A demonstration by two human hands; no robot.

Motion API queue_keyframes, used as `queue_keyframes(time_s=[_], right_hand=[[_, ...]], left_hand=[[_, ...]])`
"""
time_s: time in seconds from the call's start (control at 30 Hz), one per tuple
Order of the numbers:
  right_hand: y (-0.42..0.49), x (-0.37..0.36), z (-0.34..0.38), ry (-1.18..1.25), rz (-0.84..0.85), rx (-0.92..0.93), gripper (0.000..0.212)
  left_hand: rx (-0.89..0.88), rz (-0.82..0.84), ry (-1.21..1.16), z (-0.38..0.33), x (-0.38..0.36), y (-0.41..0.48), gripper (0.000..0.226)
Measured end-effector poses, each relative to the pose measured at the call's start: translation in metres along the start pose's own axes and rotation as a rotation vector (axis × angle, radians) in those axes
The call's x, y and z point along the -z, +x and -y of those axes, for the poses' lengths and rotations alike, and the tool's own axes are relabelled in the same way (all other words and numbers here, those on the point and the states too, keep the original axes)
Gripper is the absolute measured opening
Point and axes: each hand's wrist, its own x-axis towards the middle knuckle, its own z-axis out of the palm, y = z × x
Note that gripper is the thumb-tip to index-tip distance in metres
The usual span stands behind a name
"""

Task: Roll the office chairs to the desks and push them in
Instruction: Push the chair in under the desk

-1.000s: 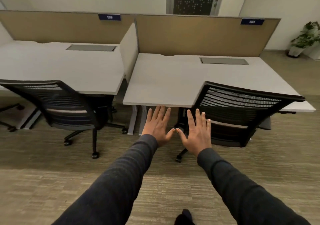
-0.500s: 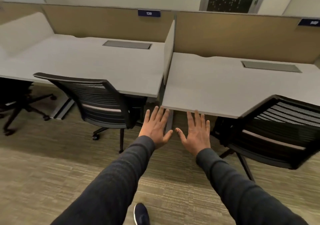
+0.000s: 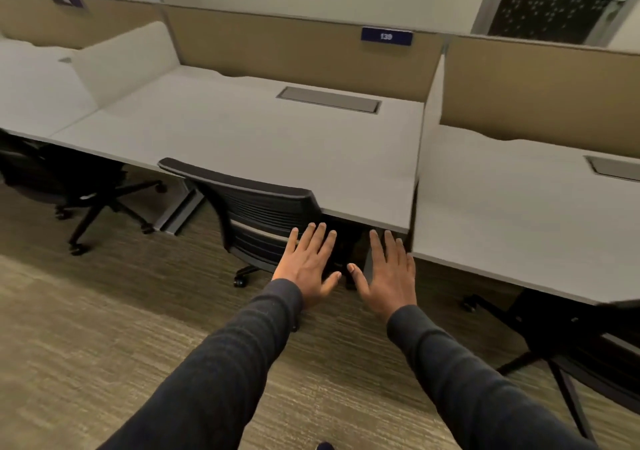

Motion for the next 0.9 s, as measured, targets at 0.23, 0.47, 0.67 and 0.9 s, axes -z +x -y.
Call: queue_keyframes(time_s=[0.23,0.47,0.67,0.9], right_hand=[[0.039,-0.055,0.119,-0.016,0.018,0.058,0.082],[0.073,-0.114,0.278,-0.034,0.001,0.05,0.083],[0.087,-0.157,0.416,0.026,0.016,0.052,0.083],[0.126,-0.203,0.536,0.037,0.039,0.092,0.083]], left_hand=[[0.014,-0.016,-0.008,0.124,-0.004,-0.01,0.083],[0.015,-0.038,0.009,0.304,0.001,-0.043,0.083],[0.059,-0.015,0.035,0.459,0.015,-0.084,0.084],[0.081,-0.011,0.026,0.586,0.008,-0.114,0.083]])
